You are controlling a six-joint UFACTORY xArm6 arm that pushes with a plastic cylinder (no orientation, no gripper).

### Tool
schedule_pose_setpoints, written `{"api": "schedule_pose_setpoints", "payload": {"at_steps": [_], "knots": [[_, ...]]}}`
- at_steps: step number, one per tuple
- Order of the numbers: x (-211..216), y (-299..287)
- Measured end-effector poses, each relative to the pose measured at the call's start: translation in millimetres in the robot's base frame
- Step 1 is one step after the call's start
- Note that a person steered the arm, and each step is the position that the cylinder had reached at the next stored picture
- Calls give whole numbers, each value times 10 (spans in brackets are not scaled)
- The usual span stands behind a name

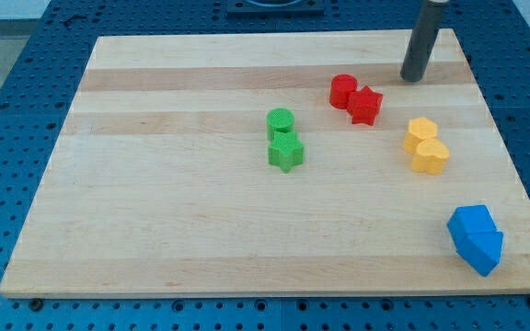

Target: Push the yellow heart a bit right

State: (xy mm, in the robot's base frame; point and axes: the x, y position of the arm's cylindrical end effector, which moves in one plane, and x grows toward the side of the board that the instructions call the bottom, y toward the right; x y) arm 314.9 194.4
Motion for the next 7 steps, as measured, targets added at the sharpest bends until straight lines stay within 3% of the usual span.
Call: {"api": "schedule_pose_setpoints", "payload": {"at_steps": [2,7], "knots": [[192,-120],[1525,-426]]}}
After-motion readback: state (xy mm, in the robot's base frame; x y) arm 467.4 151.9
